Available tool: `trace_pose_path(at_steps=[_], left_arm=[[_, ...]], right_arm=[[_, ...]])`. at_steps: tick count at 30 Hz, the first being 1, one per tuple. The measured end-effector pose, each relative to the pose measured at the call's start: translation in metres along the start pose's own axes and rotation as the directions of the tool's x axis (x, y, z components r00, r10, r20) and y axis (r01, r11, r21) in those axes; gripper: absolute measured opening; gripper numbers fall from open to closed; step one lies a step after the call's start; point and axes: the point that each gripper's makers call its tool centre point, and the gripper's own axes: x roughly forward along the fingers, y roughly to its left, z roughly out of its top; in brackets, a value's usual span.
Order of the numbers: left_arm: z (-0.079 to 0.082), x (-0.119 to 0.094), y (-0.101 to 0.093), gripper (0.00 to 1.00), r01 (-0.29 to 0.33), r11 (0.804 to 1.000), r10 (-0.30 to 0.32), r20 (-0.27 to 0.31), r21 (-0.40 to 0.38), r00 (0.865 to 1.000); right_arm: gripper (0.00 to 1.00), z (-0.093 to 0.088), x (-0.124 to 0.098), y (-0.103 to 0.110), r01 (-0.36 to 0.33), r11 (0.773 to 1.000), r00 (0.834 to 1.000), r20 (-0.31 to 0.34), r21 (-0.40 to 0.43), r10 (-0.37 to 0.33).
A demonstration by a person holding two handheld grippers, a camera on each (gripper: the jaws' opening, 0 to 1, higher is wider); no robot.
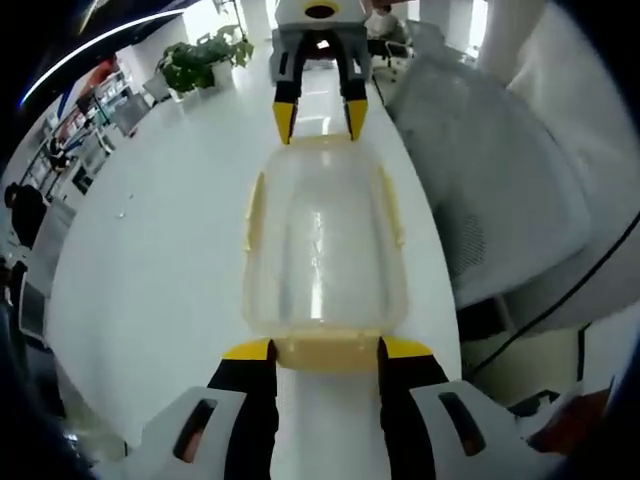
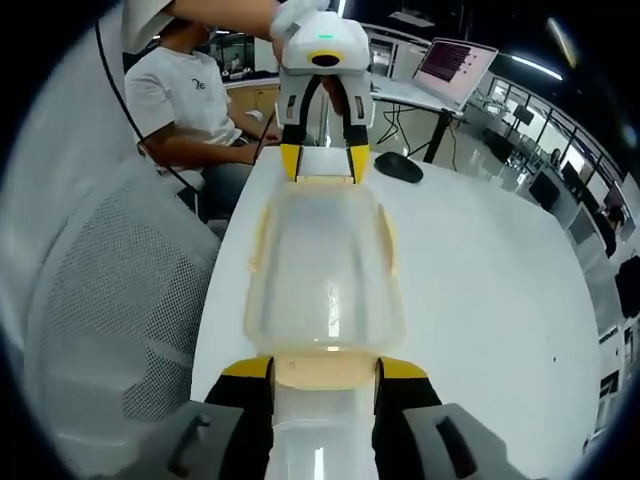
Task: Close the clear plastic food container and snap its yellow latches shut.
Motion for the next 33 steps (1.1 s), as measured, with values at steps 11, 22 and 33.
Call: trace_pose_path(at_steps=[11, 22, 33], left_arm=[[0.029, 0.002, -0.007, 0.37, -0.001, 1.000, 0.001, 0.002, -0.012, 1.000], [0.060, 0.010, -0.003, 0.37, -0.012, 1.000, 0.012, -0.005, -0.004, 1.000], [0.096, 0.025, 0.002, 0.37, -0.012, 1.000, 0.012, -0.011, 0.019, 1.000]], right_arm=[[0.36, -0.016, -0.023, 0.004, -0.002, 1.000, 1.000, -0.015, -0.017, 0.002], [0.36, -0.038, -0.047, 0.003, 0.015, 1.000, 1.000, -0.022, -0.020, -0.015], [0.36, -0.067, -0.071, 0.001, 0.032, 0.999, 0.999, -0.026, -0.016, -0.033]])
